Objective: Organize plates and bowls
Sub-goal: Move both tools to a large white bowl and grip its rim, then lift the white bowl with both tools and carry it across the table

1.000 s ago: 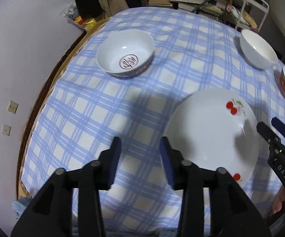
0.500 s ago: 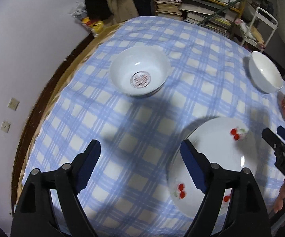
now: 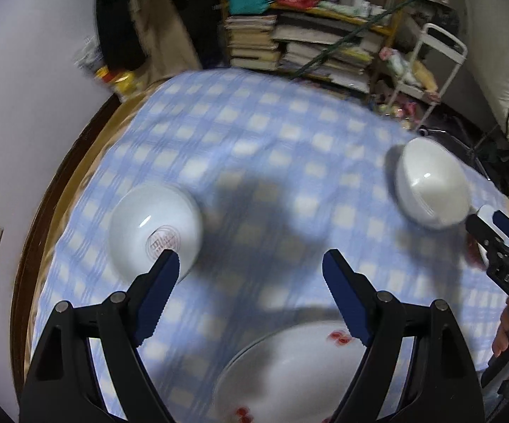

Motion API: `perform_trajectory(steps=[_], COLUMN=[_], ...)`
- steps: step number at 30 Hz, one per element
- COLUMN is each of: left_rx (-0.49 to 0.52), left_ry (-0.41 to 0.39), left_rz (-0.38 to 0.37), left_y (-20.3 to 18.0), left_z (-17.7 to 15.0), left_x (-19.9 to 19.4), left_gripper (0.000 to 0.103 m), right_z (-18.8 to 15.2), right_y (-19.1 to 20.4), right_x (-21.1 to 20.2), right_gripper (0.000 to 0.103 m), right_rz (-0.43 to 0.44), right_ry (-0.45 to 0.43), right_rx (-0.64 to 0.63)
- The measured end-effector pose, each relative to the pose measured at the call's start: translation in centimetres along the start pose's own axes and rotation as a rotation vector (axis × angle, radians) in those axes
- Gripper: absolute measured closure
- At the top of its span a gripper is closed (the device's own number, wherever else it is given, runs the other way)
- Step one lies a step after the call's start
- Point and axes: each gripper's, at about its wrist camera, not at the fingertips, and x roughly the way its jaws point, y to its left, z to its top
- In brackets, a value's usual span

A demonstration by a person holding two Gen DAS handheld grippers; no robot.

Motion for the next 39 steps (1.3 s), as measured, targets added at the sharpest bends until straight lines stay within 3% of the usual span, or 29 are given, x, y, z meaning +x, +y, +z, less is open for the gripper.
perform_trajectory(steps=[5, 11, 17, 20, 24, 29, 30, 31, 32, 34, 39], left_rx=[0.024, 0.067, 0.146, 0.178, 0.201, 0.142, 0.118, 0.084, 0.073, 0.107, 0.107], left_ry=[-0.009, 0.012, 0.064, 0.128, 0.118, 0.175, 0.194, 0.223, 0.232, 0.215, 0.218], left_rz=[-0.059, -0.078, -0.047, -0.11, -0.081, -0.119, -0.16, -0.204, -0.232, -0.253, -0.201], left_y=[-4.4, -9.1, -13.1, -14.2, -15.4, -15.5, -15.4, -15.2, -15.3, -16.0, -16.2], left_z=[3.0, 5.0, 5.6, 5.7, 6.0, 6.7, 6.7, 6.7, 6.7, 6.4, 5.7], left_x=[1.7, 4.7, 8.0, 9.7, 10.7, 12.4, 12.6, 12.9, 12.8, 12.2, 11.6], left_gripper=[0.021, 0.021, 0.021, 0.02, 0.023, 0.061, 0.072, 0.078, 0.082, 0.091, 0.093], right_z=[2.1, 3.3, 3.7, 3.8, 4.4, 5.0, 4.9, 4.8, 4.6, 4.3, 4.1], right_y=[-3.1, -5.5, -7.4, -7.8, -7.8, -8.2, -8.2, -8.1, -7.9, -6.9, -5.7], right_x=[1.7, 4.7, 7.4, 8.2, 8.7, 9.6, 9.9, 10.4, 10.7, 11.3, 10.4], right_gripper=[0.016, 0.016, 0.016, 0.016, 0.016, 0.041, 0.051, 0.064, 0.07, 0.091, 0.091], right_rz=[-0.013, -0.032, -0.018, -0.013, -0.001, 0.0, 0.021, 0.041, 0.054, 0.09, 0.059], right_ry=[0.013, 0.062, 0.139, 0.174, 0.19, 0.228, 0.245, 0.271, 0.292, 0.333, 0.318], right_rx=[0.062, 0.07, 0.081, 0.074, 0.043, 0.043, 0.046, 0.056, 0.06, 0.018, -0.023])
